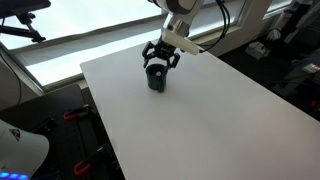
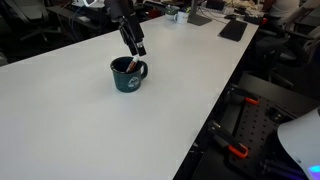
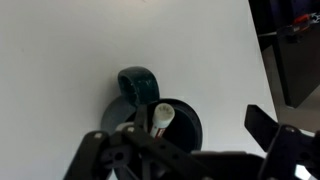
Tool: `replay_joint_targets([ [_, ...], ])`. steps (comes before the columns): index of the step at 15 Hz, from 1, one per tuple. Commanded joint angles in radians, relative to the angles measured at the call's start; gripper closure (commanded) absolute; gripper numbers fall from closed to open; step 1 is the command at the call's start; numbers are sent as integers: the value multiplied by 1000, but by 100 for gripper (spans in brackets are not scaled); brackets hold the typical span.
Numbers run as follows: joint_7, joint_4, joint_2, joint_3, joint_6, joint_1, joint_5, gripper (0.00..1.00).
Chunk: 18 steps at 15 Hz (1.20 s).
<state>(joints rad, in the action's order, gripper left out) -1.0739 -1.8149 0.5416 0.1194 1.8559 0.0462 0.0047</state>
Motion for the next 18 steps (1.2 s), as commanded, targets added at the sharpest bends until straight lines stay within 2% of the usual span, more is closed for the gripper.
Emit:
replay_joint_targets([
  [1, -23, 25, 9, 7, -31, 13, 24, 30],
  [2, -27, 22, 8, 8, -26, 15, 27, 26],
  [3, -28, 21, 7, 8, -25, 16, 31, 29],
  [4, -29, 19, 7, 8, -24, 18, 34, 26],
  [5, -29, 19, 7, 8, -24, 19, 37, 13],
  [7, -34, 14, 5, 9, -18, 22, 40, 32],
  [9, -37, 13, 6, 9, -16, 23, 42, 44],
  [10, -34, 14, 7, 8, -19, 21, 40, 21],
  [11, -36, 12, 6, 9, -16, 22, 41, 12],
  [12, -41, 9, 5, 10, -9, 24, 42, 13],
  [13, -40, 8, 4, 10, -8, 24, 43, 35],
  [14, -44, 5, 3, 10, -3, 24, 44, 47],
  [15, -53, 1, 1, 11, 6, 25, 44, 47],
  [18, -73, 0, 0, 11, 8, 27, 50, 70],
])
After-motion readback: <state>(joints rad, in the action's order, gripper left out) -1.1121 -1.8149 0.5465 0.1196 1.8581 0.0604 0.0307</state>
